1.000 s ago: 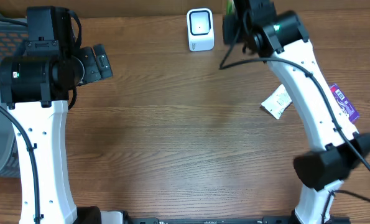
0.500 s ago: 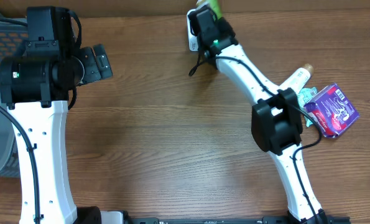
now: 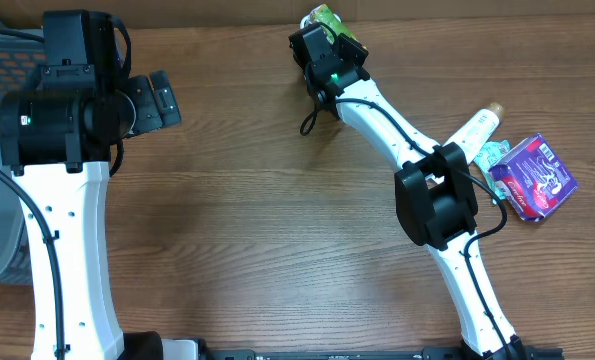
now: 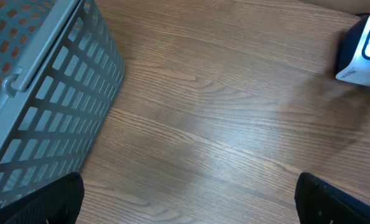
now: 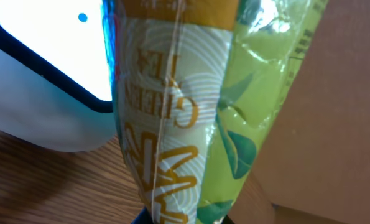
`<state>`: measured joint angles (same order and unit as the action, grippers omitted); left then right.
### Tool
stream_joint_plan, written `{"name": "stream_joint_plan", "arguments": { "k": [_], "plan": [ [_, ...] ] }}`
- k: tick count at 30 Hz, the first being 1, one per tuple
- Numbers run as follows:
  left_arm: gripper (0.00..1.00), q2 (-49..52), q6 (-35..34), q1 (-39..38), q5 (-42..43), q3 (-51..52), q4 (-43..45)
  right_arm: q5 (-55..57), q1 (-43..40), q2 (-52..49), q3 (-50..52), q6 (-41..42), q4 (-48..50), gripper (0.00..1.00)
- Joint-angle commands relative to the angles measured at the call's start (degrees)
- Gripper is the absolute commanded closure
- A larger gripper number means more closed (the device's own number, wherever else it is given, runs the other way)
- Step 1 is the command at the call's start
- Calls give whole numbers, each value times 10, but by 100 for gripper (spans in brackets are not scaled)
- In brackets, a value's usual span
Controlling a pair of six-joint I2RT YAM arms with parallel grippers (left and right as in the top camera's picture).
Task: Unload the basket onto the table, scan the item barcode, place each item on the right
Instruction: 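Carry the green pouch right and drop it beside the other items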
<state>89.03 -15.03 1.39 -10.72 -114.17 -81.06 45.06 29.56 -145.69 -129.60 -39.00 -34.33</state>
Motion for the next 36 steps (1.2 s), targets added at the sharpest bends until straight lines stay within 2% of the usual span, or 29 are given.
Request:
{"name": "stream_joint_plan", "arguments": {
  "k": [1,20,25,30,36],
  "plan": [
    [0,-10,-9,0,2,-12,0,25,-3,14,-12,1,11,96],
    [0,-10,-9,0,2,-12,0,34,19,35,-12,4,-15,96],
    [0,-10,-9,0,2,-12,0,19,26,86,-12,73,-71,96],
    [0,-10,-8,0,2,-12,0,-89,26,167,-12,161,-174,96],
    [0,-10,-9,0,2,-12,0,-319,12,276,-12,245,-328,96]
  ]
}}
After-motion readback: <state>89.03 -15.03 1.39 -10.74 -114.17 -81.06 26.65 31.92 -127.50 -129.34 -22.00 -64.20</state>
